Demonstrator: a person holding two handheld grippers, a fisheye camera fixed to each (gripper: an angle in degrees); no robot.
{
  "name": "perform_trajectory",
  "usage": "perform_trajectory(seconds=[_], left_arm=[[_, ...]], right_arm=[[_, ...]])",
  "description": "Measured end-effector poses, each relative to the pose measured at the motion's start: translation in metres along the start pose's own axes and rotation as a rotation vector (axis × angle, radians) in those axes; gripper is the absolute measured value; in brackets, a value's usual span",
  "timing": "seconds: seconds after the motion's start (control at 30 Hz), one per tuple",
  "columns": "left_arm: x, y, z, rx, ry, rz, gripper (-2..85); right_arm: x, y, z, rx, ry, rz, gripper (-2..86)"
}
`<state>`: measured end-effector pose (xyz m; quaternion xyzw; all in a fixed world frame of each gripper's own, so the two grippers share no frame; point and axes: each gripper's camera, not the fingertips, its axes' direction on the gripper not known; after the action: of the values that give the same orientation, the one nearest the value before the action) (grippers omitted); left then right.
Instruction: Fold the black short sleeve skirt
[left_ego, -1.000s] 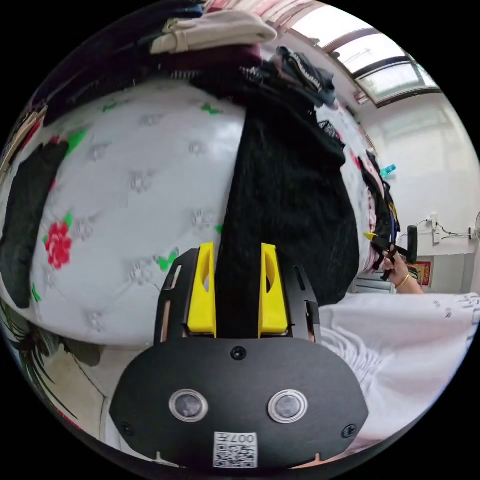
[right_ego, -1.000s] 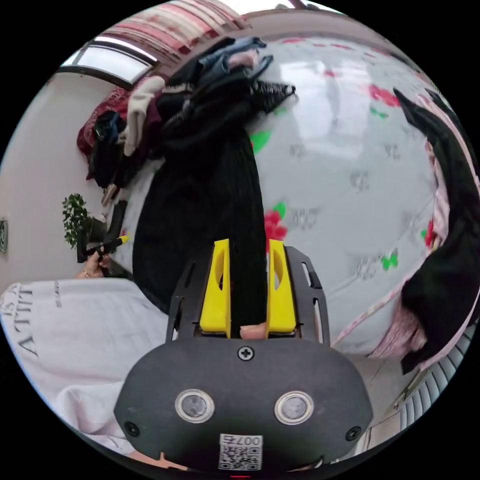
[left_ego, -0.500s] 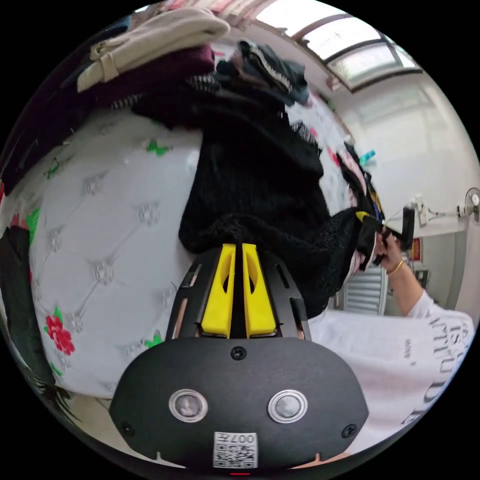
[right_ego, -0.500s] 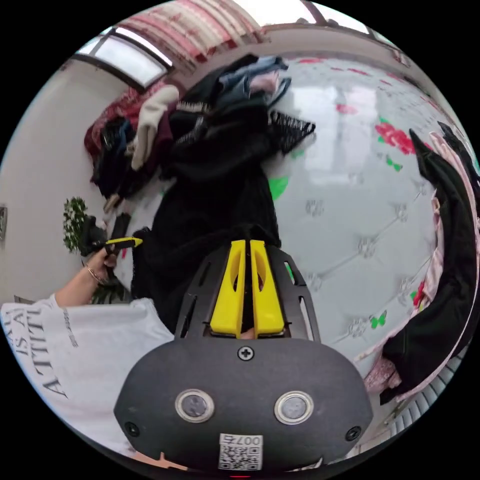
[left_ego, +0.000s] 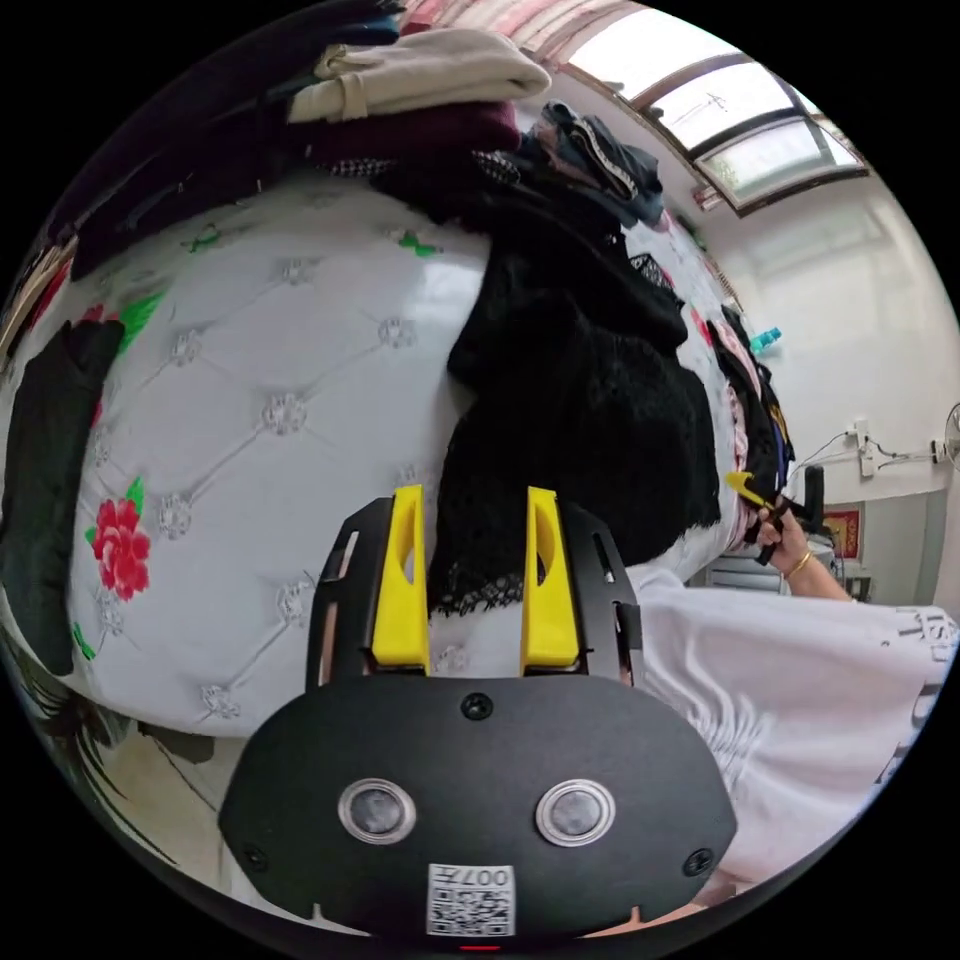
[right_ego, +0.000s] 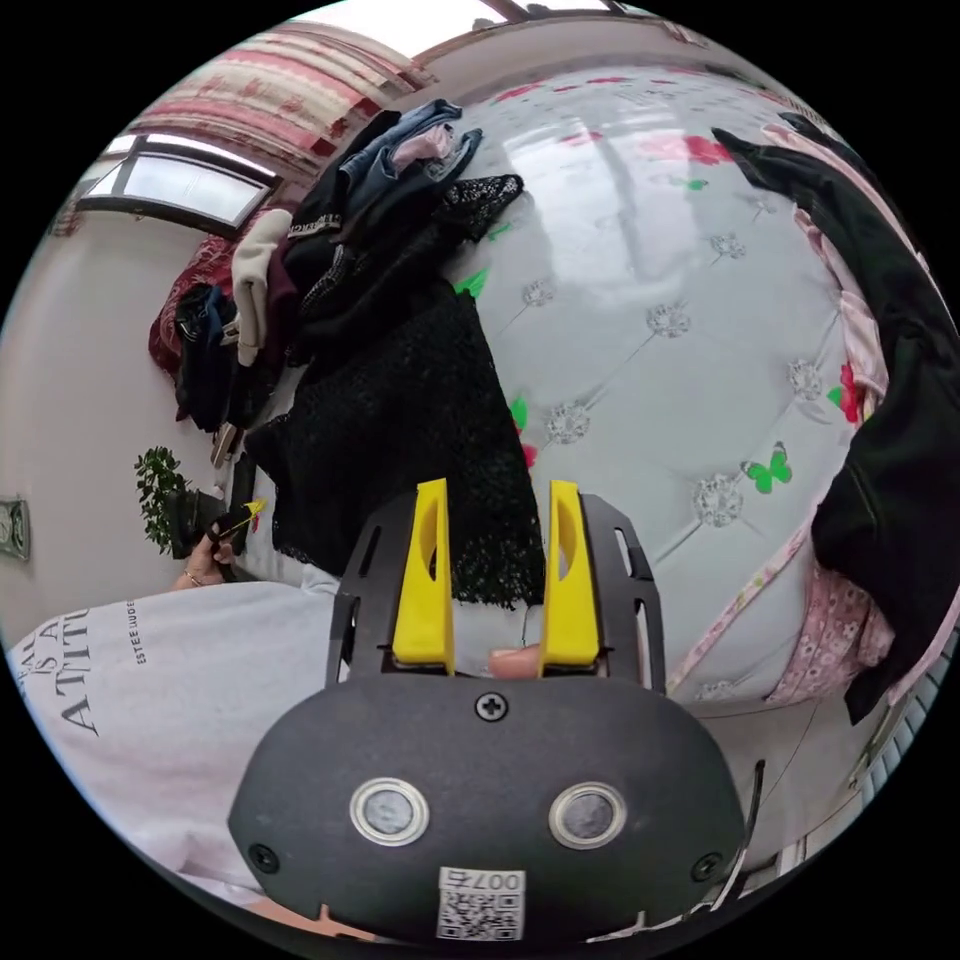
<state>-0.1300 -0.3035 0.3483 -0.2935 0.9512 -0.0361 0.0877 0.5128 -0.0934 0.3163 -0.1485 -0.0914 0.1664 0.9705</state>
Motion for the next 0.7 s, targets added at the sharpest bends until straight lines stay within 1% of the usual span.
perform_trajectory(seconds=[0.03,0.1,0.13,0.17,0.2,0.23,0.27,0.3,0.33,0.37,0.4,0.43,0.47,0.5,0.53,0.57,0.6,0.63,0.67,0.7], left_arm=[[0.005,0.002,0.004,-0.023,-0.013,0.024,14.9],[0.031,0.005,0.029,-0.146,-0.113,0.126,15.0],[0.04,0.007,0.032,-0.151,-0.189,0.152,14.9],[0.056,0.012,0.039,-0.196,-0.355,0.224,11.8],[0.07,0.017,0.04,-0.199,-0.34,0.323,7.4],[0.075,0.02,0.04,-0.202,-0.316,0.34,4.7],[0.079,0.025,0.039,-0.23,-0.279,0.35,1.5],[0.079,0.03,0.031,-0.241,-0.171,0.335,0.7],[0.077,0.035,0.021,-0.214,-0.098,0.321,0.5],[0.071,0.047,-0.008,-0.102,0.042,0.289,0.1],[0.063,0.065,-0.044,0.016,0.18,0.264,-0.1],[0.059,0.075,-0.063,0.07,0.245,0.258,-0.2],[0.053,0.099,-0.105,0.197,0.345,0.266,-0.3],[0.048,0.126,-0.147,0.327,0.428,0.283,-0.4],[0.046,0.139,-0.168,0.387,0.467,0.293,-0.5],[0.045,0.164,-0.209,0.496,0.525,0.311,-0.5],[0.054,0.187,-0.248,0.589,0.596,0.397,-0.5],[0.062,0.199,-0.267,0.634,0.615,0.458,-0.5],[0.082,0.223,-0.304,0.729,0.595,0.574,-0.5],[0.099,0.246,-0.332,0.807,0.543,0.662,-0.5]], right_arm=[[-0.001,0.001,0.006,-0.008,-0.004,-0.014,9.8],[-0.005,0.002,0.022,-0.063,-0.036,-0.021,9.4],[-0.013,0.006,0.028,-0.046,-0.013,-0.042,8.6],[-0.018,0.008,0.031,-0.051,0.003,-0.055,7.7],[-0.023,0.01,0.041,-0.117,0.019,-0.065,5.8],[-0.026,0.013,0.048,-0.179,0.001,-0.069,3.9],[-0.028,0.015,0.047,-0.189,-0.018,-0.08,3.0],[-0.031,0.022,0.037,-0.178,-0.054,-0.11,1.9],[-0.032,0.032,0.015,-0.132,-0.091,-0.14,1.1],[-0.032,0.038,0.0,-0.098,-0.115,-0.154,0.9],[-0.029,0.051,-0.038,-0.021,-0.176,-0.179,0.5],[-0.024,0.067,-0.083,0.05,-0.251,-0.206,0.2],[-0.021,0.075,-0.105,0.084,-0.292,-0.219,0.1],[-0.017,0.092,-0.153,0.162,-0.367,-0.241,0.0],[-0.017,0.109,-0.203,0.262,-0.424,-0.266,-0.1],[-0.019,0.118,-0.227,0.302,-0.445,-0.281,-0.1],[-0.03,0.134,-0.273,0.372,-0.503,-0.37,-0.1],[-0.049,0.153,-0.316,0.46,-0.537,-0.476,-0.2],[-0.06,0.164,-0.336,0.505,-0.529,-0.529,-0.2],[-0.083,0.186,-0.368,0.585,-0.474,-0.637,-0.2]])
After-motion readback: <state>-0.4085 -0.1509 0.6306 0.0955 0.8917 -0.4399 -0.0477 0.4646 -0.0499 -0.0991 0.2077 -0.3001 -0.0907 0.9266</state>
